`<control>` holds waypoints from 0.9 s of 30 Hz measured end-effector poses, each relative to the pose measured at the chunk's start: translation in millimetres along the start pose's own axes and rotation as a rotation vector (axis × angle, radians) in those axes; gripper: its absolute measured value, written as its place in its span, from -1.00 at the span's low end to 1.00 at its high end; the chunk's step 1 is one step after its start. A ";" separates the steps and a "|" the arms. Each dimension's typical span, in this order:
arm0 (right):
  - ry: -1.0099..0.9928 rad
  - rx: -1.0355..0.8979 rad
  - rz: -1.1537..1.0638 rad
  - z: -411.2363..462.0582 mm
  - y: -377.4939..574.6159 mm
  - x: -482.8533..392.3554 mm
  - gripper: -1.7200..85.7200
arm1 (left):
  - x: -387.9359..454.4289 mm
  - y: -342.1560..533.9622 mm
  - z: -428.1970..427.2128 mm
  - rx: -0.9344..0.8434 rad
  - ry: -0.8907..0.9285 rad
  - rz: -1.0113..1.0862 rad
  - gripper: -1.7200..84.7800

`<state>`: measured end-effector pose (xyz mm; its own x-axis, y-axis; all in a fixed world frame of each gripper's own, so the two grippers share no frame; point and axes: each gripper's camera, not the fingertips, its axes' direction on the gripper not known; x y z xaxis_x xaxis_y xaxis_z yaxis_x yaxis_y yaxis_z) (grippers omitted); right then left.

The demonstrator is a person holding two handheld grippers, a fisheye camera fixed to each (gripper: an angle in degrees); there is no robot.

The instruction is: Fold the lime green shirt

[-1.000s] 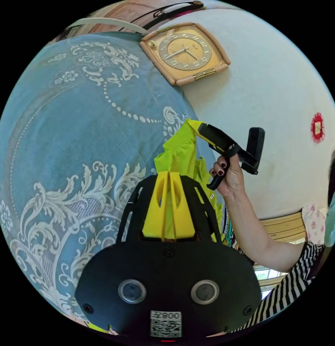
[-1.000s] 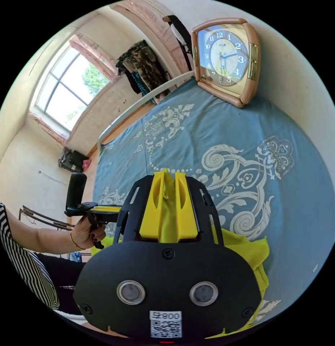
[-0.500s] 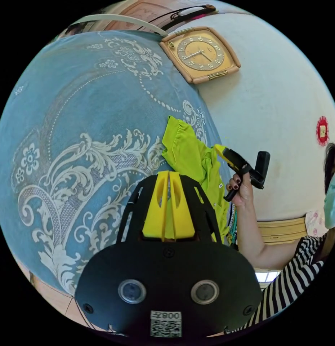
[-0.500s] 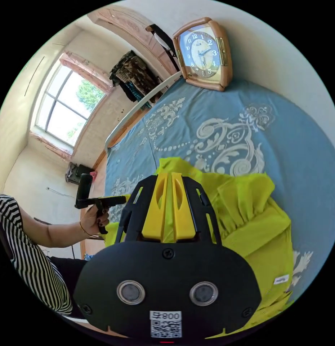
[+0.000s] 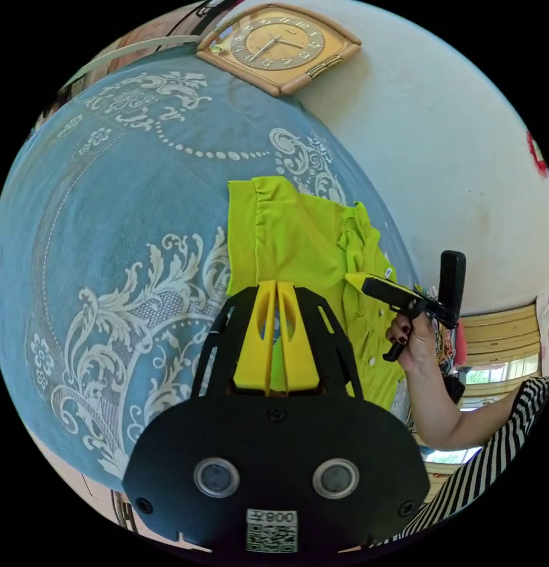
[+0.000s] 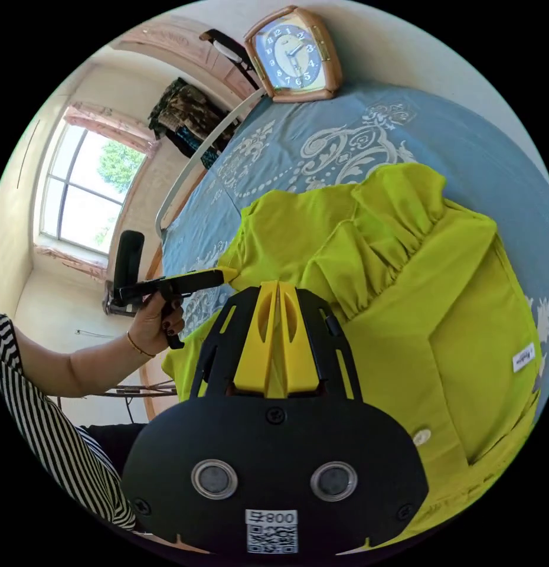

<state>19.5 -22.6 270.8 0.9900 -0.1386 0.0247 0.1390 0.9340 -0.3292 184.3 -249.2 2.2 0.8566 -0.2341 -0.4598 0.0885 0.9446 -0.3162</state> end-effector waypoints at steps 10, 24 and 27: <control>0.432 0.202 0.375 -195.3 137.4 77.0 -0.91 | 112.8 -104.7 73.7 -0.056 -0.082 0.451 -0.83; 0.619 0.024 0.425 -289.6 225.5 112.1 -0.92 | 169.6 -151.2 171.0 -0.219 -0.292 0.568 -0.94; 0.688 0.095 0.439 -318.4 249.5 99.7 -0.94 | 169.0 -162.0 163.4 -0.140 -0.252 0.517 -0.95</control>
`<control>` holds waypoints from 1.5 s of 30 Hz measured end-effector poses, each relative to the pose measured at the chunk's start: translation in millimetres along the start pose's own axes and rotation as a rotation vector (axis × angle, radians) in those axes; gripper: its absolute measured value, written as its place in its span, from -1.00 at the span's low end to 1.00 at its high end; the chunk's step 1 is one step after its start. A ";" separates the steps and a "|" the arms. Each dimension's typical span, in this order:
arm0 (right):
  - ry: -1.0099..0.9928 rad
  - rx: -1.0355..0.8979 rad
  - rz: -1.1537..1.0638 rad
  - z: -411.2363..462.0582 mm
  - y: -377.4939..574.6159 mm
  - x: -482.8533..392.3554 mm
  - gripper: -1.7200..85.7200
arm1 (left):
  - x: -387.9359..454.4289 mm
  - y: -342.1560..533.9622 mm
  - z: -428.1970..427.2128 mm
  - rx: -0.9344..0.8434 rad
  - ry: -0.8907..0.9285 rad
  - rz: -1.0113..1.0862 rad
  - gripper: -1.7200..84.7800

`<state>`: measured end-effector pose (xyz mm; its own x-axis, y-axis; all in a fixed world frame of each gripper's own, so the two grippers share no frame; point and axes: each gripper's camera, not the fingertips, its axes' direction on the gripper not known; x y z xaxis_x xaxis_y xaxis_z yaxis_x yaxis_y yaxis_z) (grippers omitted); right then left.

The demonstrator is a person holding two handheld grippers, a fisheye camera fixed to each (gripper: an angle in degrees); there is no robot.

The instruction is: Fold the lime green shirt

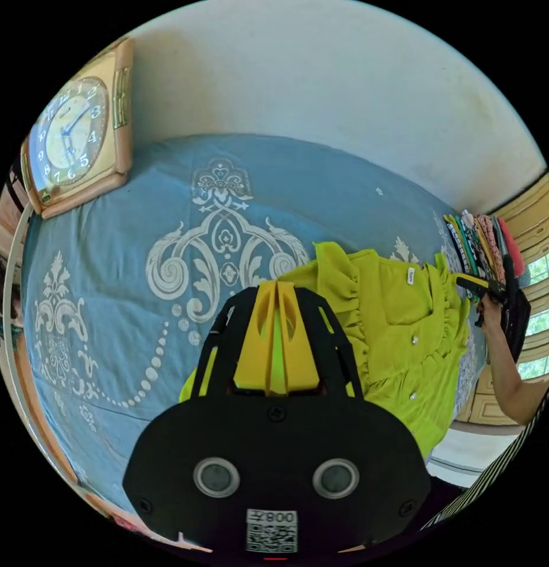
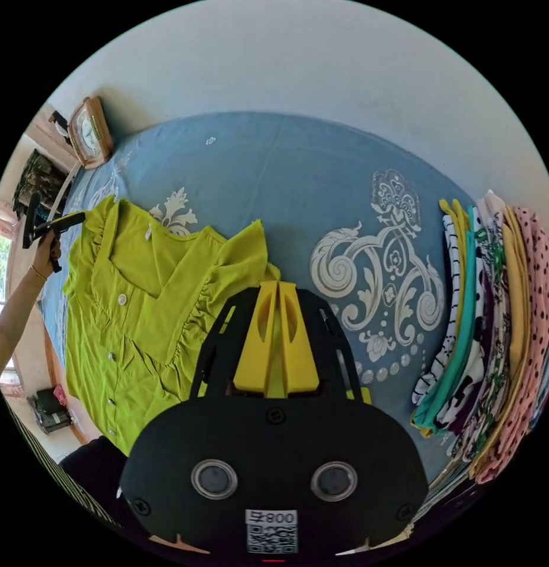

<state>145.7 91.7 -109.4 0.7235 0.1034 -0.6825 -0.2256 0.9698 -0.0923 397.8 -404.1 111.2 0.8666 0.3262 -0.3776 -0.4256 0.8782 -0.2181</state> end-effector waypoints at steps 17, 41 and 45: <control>-0.231 0.124 0.084 -65.3 85.3 71.2 -0.85 | 17.7 -5.5 56.9 0.125 0.226 -0.004 -0.92; -0.231 0.008 0.130 -68.9 251.2 104.6 -0.96 | 21.6 43.8 224.9 -0.071 0.178 0.029 -0.96; -0.290 0.163 0.227 -89.6 270.9 140.6 -0.96 | 12.9 45.8 242.2 -0.057 0.162 -0.014 -0.96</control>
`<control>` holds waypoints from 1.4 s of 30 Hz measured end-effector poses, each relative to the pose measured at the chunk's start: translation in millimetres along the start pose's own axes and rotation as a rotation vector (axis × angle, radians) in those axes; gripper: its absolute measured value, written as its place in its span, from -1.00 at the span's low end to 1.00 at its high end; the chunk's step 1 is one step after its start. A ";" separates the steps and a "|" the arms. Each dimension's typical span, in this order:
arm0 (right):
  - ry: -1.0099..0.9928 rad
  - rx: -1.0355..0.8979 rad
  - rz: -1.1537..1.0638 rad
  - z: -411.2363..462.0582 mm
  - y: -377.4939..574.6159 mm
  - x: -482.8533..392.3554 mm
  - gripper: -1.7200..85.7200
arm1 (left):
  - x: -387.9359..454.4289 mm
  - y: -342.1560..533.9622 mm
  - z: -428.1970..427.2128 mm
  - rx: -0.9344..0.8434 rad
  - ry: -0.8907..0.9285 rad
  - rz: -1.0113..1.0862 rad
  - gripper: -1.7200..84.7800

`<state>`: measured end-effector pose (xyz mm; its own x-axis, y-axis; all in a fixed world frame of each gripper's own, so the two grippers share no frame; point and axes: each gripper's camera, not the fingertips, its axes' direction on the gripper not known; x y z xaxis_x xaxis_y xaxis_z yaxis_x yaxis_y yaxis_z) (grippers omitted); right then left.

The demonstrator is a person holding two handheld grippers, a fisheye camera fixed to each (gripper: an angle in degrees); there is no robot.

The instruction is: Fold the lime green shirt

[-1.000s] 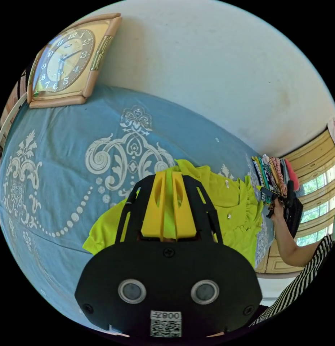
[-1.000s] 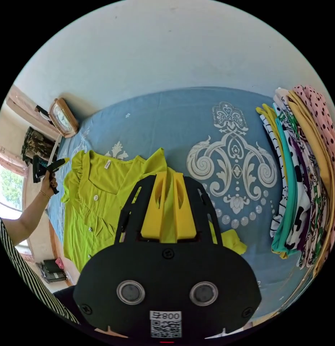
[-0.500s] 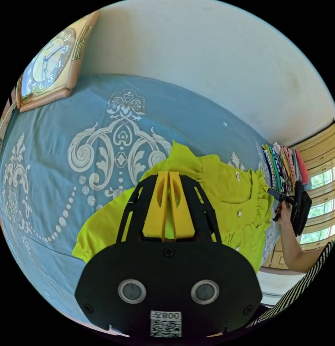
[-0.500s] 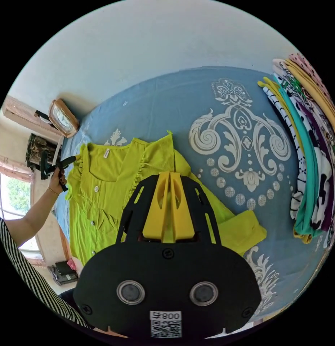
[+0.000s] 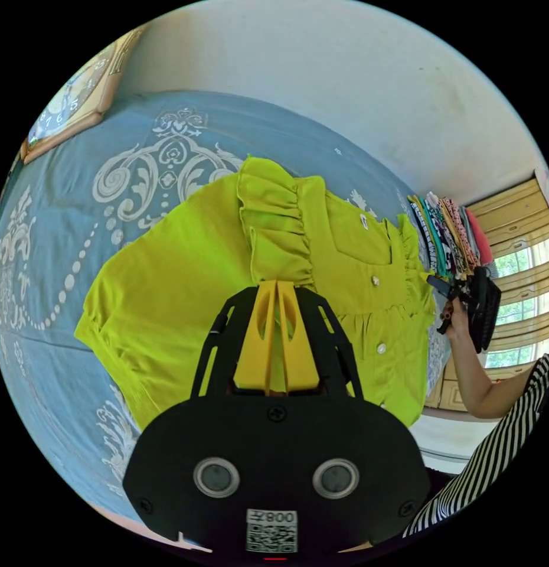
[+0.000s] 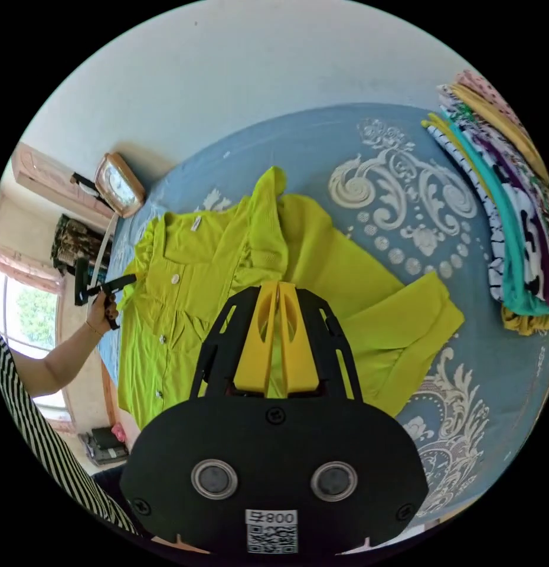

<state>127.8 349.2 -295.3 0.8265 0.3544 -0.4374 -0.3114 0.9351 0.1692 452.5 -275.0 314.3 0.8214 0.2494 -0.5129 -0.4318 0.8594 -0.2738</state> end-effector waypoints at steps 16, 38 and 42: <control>-0.068 -0.142 -0.178 1.0 90.7 -19.1 -0.96 | 3.4 27.5 105.6 0.014 0.078 0.048 -0.95; -0.058 -0.002 0.061 -24.6 230.5 56.7 -0.94 | 113.4 18.9 313.2 -0.053 0.273 0.417 -0.94; -0.020 0.117 0.294 -55.8 267.5 110.9 -0.85 | 188.8 -12.1 380.0 -0.123 0.420 0.663 -0.92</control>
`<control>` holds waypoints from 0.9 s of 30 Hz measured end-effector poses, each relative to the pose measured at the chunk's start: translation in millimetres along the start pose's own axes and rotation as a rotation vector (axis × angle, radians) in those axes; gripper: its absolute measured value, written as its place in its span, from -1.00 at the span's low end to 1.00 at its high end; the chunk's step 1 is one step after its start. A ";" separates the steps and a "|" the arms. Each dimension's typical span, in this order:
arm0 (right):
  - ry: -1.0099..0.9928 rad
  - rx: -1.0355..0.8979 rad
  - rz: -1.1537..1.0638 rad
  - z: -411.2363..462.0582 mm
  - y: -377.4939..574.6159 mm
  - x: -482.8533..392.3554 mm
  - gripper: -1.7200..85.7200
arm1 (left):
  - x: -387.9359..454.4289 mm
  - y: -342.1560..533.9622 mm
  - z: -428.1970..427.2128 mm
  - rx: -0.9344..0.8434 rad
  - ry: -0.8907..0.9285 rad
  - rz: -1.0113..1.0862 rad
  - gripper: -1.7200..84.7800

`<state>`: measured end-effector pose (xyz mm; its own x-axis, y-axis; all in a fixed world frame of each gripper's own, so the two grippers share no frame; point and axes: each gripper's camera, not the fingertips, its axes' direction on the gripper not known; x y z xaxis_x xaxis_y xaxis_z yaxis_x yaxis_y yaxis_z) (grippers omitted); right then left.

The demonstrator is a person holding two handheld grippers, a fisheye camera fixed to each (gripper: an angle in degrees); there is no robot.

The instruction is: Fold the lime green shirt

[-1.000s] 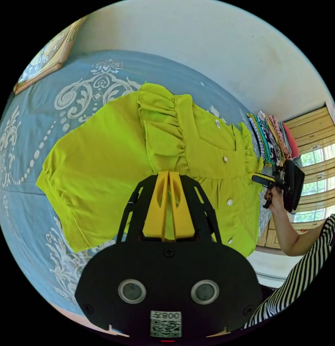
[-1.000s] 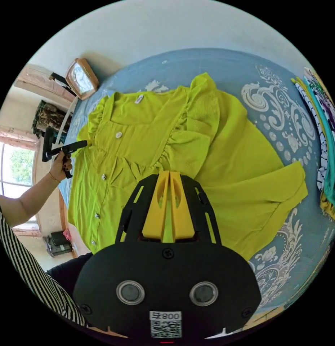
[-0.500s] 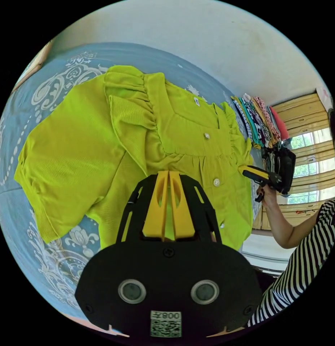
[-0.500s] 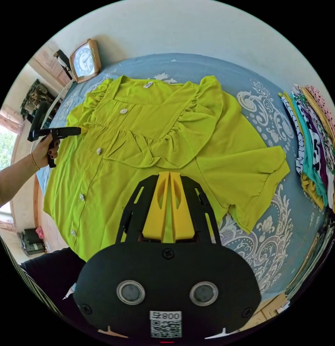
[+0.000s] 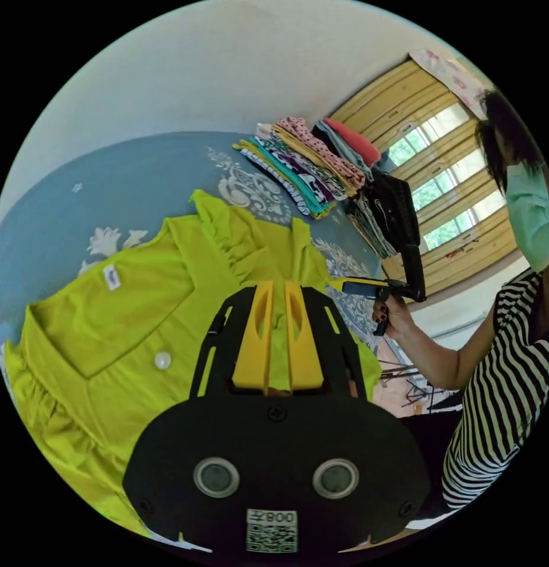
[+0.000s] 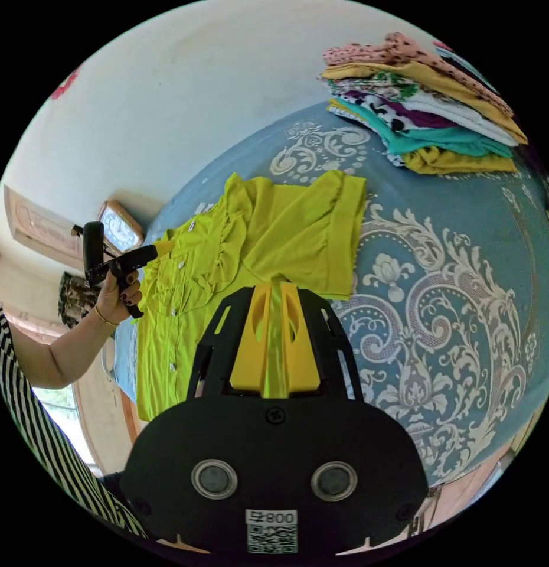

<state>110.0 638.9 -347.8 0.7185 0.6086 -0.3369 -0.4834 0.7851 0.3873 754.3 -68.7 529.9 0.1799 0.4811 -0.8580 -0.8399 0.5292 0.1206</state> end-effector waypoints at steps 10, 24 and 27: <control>0.057 -0.004 0.109 2.8 25.4 51.6 -0.80 | 47.2 -133.9 202.8 -0.333 -0.049 0.527 -0.81; 0.034 0.049 0.155 9.6 58.4 79.0 -0.90 | 15.7 -163.1 330.0 -0.475 -0.070 0.567 -0.93; 0.025 0.059 0.152 9.4 64.3 81.8 -0.93 | 2.0 -167.9 326.2 -0.423 0.006 0.526 -0.93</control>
<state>142.4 738.1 -342.4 0.6266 0.7228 -0.2912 -0.5546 0.6762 0.4850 1062.7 71.5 670.9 -0.3094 0.5953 -0.7416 -0.9434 -0.0945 0.3178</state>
